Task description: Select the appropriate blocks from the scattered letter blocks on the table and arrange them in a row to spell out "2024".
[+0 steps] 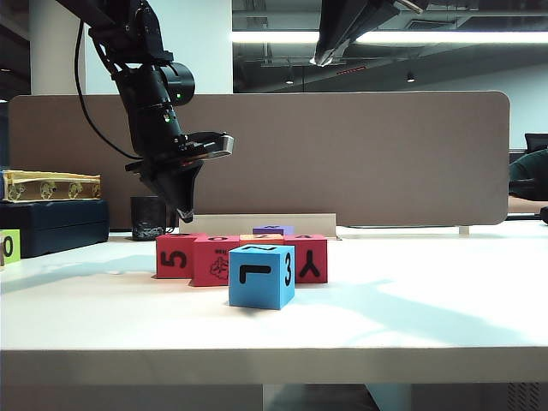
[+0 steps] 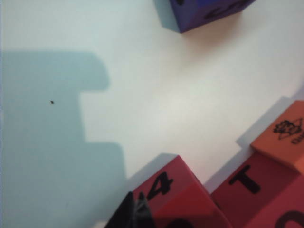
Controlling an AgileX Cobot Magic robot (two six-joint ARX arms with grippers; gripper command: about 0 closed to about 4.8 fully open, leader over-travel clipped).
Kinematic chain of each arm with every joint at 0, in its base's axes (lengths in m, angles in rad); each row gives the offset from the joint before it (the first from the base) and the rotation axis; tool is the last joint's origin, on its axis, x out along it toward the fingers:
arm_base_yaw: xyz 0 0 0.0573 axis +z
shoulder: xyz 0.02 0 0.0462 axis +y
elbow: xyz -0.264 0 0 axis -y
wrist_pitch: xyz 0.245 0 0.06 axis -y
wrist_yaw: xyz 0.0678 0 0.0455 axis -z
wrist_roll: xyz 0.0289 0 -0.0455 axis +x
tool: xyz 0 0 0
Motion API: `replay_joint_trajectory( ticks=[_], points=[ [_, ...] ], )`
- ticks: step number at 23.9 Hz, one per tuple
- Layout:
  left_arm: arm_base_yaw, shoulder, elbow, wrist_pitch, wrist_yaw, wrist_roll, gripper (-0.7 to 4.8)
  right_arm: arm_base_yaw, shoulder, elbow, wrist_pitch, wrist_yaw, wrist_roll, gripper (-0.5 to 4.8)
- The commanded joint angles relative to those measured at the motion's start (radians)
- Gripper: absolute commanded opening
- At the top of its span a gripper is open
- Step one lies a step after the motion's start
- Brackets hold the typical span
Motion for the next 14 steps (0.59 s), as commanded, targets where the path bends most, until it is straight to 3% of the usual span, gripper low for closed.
replay_joint_trajectory(
  ticks=[1, 14],
  points=[
    [-0.008, -0.004, 0.002, -0.024, 0.008, 0.000, -0.06, 0.001, -0.006, 0.004, 0.017, -0.002, -0.003, -0.04],
    [-0.016, 0.019, 0.001, -0.043, 0.008, 0.000, -0.06, 0.002, -0.006, 0.004, 0.011, -0.010, -0.003, -0.03]
  ],
)
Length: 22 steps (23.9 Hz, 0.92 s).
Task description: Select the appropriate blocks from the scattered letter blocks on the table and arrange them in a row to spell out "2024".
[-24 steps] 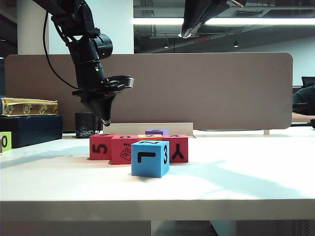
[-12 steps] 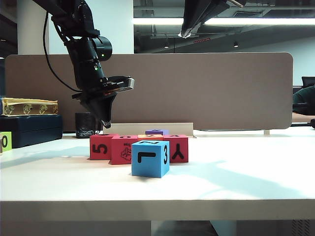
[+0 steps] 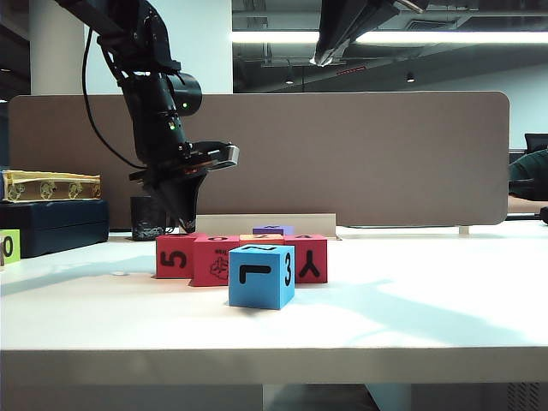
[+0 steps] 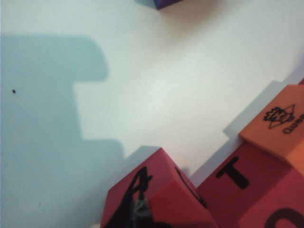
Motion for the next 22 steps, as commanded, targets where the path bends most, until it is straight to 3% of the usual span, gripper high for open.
replay_joint_trajectory(
  ticks=[1, 14, 22],
  points=[
    [0.002, -0.003, 0.001, -0.005, 0.006, 0.000, -0.06, 0.002, -0.006, 0.004, 0.010, -0.021, -0.003, -0.03],
    [-0.002, -0.003, 0.001, -0.096, 0.030, 0.000, -0.06, 0.002, -0.006, 0.004, 0.010, -0.024, -0.003, -0.03],
    [-0.002, -0.003, 0.001, -0.108, -0.051, 0.000, -0.06, 0.002, -0.006, 0.004, 0.009, -0.024, -0.003, -0.04]
  ],
)
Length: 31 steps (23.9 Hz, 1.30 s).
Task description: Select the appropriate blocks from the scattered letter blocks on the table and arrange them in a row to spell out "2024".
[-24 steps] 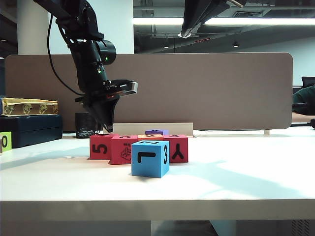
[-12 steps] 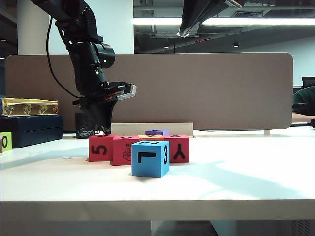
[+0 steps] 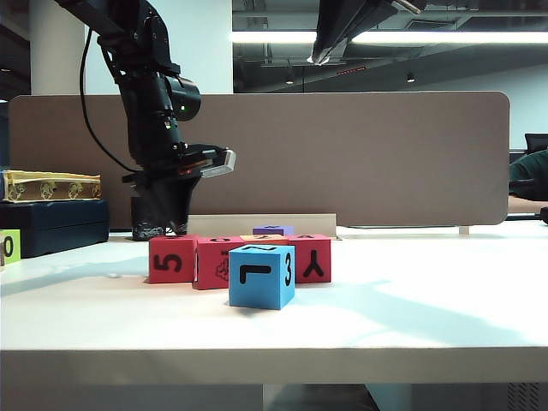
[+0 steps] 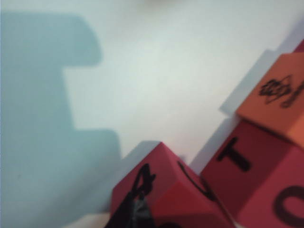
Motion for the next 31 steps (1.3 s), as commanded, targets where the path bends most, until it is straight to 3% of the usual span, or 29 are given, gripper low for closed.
replay_joint_trajectory(
  ticks=[1, 31],
  points=[
    [-0.001, -0.003, 0.002, -0.017, -0.029, 0.000, -0.06, 0.002, -0.006, 0.004, 0.010, -0.004, -0.003, -0.03],
    [-0.035, -0.004, 0.002, -0.130, 0.067, -0.015, -0.06, 0.001, -0.006, 0.004, 0.026, -0.004, -0.007, -0.03]
  ],
)
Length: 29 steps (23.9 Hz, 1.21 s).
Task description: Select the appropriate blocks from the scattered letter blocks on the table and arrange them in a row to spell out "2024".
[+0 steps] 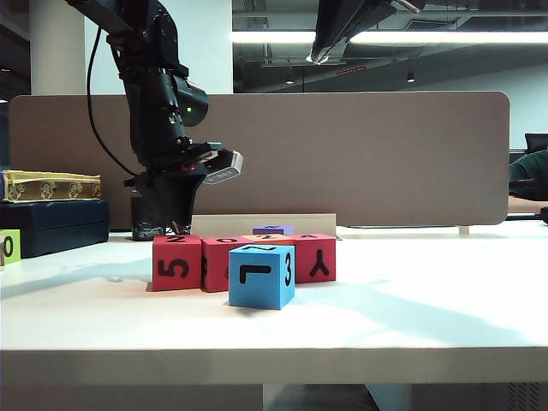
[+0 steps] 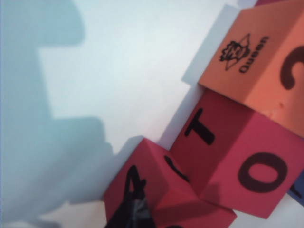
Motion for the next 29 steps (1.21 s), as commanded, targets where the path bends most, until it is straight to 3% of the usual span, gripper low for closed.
replay_joint_trajectory(
  ticks=[1, 9, 29],
  points=[
    [-0.004, -0.004, 0.002, -0.018, 0.004, 0.000, -0.06, 0.001, -0.006, 0.004, 0.016, -0.004, -0.006, -0.04],
    [-0.004, -0.003, 0.002, -0.029, -0.060, 0.000, -0.06, 0.001, -0.006, 0.004, 0.005, -0.004, -0.005, -0.03],
    [-0.011, 0.003, 0.002, -0.052, -0.001, -0.037, -0.06, 0.001, -0.006, 0.004, 0.008, -0.004, -0.005, -0.03]
  ],
)
